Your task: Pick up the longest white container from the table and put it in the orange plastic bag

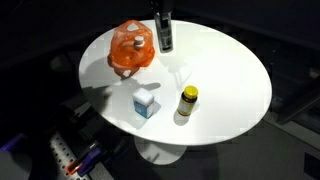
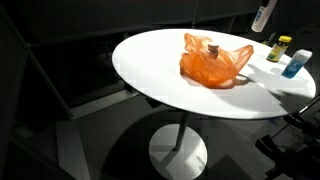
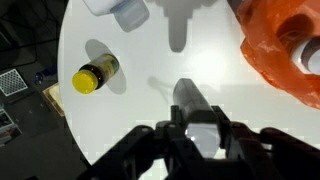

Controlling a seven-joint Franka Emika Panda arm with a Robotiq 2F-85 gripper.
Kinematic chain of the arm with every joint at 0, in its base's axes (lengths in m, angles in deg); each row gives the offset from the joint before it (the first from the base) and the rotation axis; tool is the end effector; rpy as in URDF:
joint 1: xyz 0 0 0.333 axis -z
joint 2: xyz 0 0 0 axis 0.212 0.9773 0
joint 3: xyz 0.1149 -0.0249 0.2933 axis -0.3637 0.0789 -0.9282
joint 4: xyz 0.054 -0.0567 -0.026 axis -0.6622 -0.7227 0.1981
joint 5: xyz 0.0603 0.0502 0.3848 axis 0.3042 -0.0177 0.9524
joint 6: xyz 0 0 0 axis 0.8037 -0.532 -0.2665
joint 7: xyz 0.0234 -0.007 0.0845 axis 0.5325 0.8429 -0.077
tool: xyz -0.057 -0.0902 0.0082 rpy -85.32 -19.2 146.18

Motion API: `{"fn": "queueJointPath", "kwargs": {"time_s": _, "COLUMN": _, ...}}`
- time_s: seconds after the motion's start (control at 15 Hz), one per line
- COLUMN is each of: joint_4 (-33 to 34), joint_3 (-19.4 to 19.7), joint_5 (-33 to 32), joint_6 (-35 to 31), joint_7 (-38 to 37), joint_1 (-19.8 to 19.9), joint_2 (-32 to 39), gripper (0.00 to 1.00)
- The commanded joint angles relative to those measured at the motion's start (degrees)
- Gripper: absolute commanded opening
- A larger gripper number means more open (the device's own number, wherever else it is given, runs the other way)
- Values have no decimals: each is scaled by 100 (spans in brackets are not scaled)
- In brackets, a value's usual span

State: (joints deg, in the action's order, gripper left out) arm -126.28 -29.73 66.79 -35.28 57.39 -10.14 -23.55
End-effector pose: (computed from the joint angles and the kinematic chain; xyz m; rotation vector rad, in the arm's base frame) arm 0.5367 -0.0520 0.4303 2.8903 -0.7071 0.0943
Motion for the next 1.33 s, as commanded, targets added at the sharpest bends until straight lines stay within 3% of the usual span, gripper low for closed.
{"fn": "queueJointPath", "kwargs": {"time_s": 0.0, "joint_4": 271, "joint_3": -143, "joint_5": 417, "joint_6": 475, "joint_7": 760, "joint_1": -118, "joint_2": -22, "gripper": 10}}
{"fn": "queueJointPath", "kwargs": {"time_s": 0.53, "joint_4": 624, "joint_3": -264, "joint_5": 639, "joint_6": 1723, "joint_7": 1918, "joint_1": -242, "joint_2": 44, "gripper": 9}}
{"fn": "queueJointPath", "kwargs": {"time_s": 0.6, "joint_4": 379, "joint_3": -285, "joint_5": 542, "joint_6": 1373, "joint_7": 1610, "joint_1": -252, "joint_2": 2, "gripper": 9}}
{"fn": "queueJointPath", "kwargs": {"time_s": 0.67, "joint_4": 394, "joint_3": -284, "joint_5": 542, "joint_6": 1420, "joint_7": 1639, "joint_1": -252, "joint_2": 3, "gripper": 34}}
{"fn": "queueJointPath", "kwargs": {"time_s": 1.07, "joint_4": 381, "joint_3": -283, "joint_5": 542, "joint_6": 1407, "joint_7": 1637, "joint_1": -253, "joint_2": 48, "gripper": 34}}
{"fn": "queueJointPath", "kwargs": {"time_s": 1.13, "joint_4": 426, "joint_3": -305, "joint_5": 527, "joint_6": 1343, "joint_7": 1658, "joint_1": -276, "joint_2": 88, "gripper": 10}}
{"fn": "queueJointPath", "kwargs": {"time_s": 1.27, "joint_4": 524, "joint_3": -374, "joint_5": 516, "joint_6": 1331, "joint_7": 1689, "joint_1": -336, "joint_2": 202, "gripper": 10}}
